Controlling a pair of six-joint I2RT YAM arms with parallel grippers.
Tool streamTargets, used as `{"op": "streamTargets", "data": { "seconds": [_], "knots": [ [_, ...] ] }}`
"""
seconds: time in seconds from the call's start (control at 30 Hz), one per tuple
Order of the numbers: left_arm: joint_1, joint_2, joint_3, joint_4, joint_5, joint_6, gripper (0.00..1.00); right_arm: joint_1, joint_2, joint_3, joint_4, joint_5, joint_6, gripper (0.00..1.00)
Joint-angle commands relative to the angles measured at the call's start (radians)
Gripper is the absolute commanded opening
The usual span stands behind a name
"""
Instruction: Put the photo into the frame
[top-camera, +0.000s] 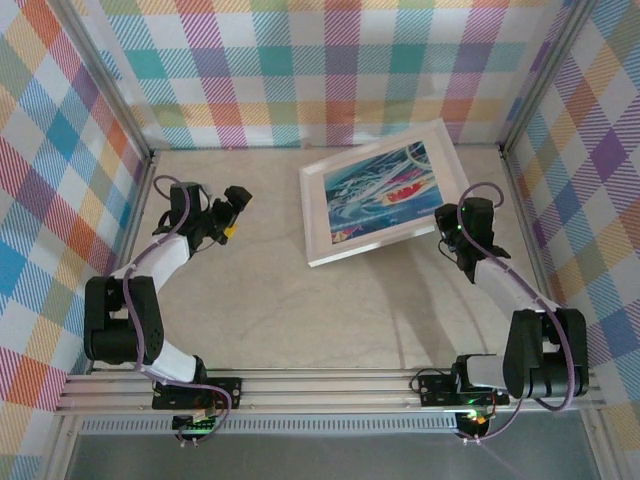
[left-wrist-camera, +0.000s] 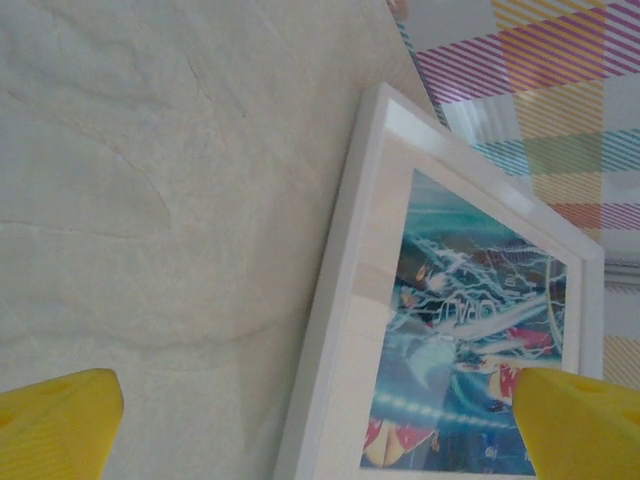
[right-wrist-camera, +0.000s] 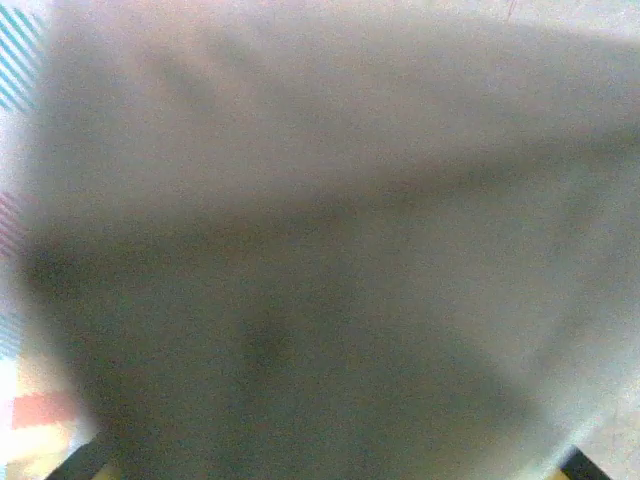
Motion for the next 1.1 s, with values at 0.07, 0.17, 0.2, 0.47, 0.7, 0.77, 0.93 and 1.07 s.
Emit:
{"op": "streamTargets", "data": {
  "seconds": [0.07,0.17,0.2,0.47,0.7,0.77,0.93,1.07],
  "knots": [
    [-0.006,0.037,0.066,-0.043,0.025,0.04,1.0,-0.004,0.109,0.04,-0.183,-0.263,-0.309,0.0],
    [-0.006,0.047,0.094,-0.101,0.019,0.091,1.0,-0.023,0.162,0.085,-0.215,-0.347,-0.394,0.0],
    [-0.007,0.049,0.103,-0.121,0.013,0.107,1.0,-0.03,0.179,0.1,-0.222,-0.375,-0.423,0.0],
    [-0.006,0.058,0.14,-0.204,-0.039,0.183,1.0,-0.069,0.379,0.299,-0.383,-0.534,-0.662,0.0],
    [-0.006,0.094,0.122,-0.21,-0.047,0.205,1.0,-0.076,0.544,0.446,-0.391,-0.54,-0.668,0.0],
    [-0.007,0.111,0.117,-0.212,-0.044,0.212,1.0,-0.076,0.593,0.501,-0.412,-0.551,-0.677,0.0],
    [-0.007,0.139,0.099,-0.21,-0.042,0.22,1.0,-0.077,0.673,0.589,-0.446,-0.538,-0.7,0.05],
    [-0.006,0.143,0.089,-0.208,-0.067,0.229,1.0,-0.078,0.719,0.628,-0.46,-0.513,-0.691,0.15]
  ]
}}
